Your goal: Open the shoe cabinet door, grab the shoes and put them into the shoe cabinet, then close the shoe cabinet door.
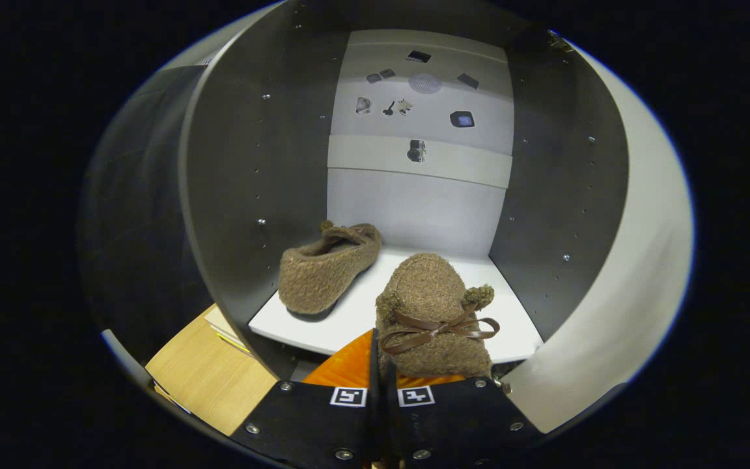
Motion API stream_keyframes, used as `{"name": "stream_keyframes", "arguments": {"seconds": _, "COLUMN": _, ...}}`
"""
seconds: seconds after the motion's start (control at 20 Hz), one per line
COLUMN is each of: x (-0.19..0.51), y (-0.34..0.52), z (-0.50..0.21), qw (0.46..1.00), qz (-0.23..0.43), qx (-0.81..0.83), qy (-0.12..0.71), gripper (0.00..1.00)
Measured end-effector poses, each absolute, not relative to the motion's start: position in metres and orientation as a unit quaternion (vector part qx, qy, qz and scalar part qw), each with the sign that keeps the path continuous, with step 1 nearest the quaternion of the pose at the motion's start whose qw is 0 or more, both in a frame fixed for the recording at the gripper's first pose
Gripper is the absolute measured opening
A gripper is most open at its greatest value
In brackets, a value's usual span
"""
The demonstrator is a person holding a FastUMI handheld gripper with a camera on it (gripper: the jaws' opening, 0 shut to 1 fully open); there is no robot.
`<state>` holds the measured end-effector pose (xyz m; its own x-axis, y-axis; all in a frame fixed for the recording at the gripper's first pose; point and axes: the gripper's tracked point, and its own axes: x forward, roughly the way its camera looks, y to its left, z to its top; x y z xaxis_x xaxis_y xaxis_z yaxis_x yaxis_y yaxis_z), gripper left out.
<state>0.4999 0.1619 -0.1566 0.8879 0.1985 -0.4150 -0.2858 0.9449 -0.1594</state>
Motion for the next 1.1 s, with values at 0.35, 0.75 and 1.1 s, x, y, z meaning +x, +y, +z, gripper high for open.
{"name": "stream_keyframes", "arguments": {"seconds": 0.35, "x": 0.591, "y": 0.164, "z": -0.161, "qw": 0.964, "qz": 0.123, "qx": -0.106, "qy": 0.212, "gripper": 0.03}}
{"name": "stream_keyframes", "arguments": {"seconds": 0.75, "x": 0.652, "y": 0.171, "z": -0.177, "qw": 0.96, "qz": 0.124, "qx": -0.103, "qy": 0.23, "gripper": 0.04}}
{"name": "stream_keyframes", "arguments": {"seconds": 1.1, "x": 0.658, "y": 0.172, "z": -0.18, "qw": 0.959, "qz": 0.118, "qx": -0.086, "qy": 0.243, "gripper": 0.14}}
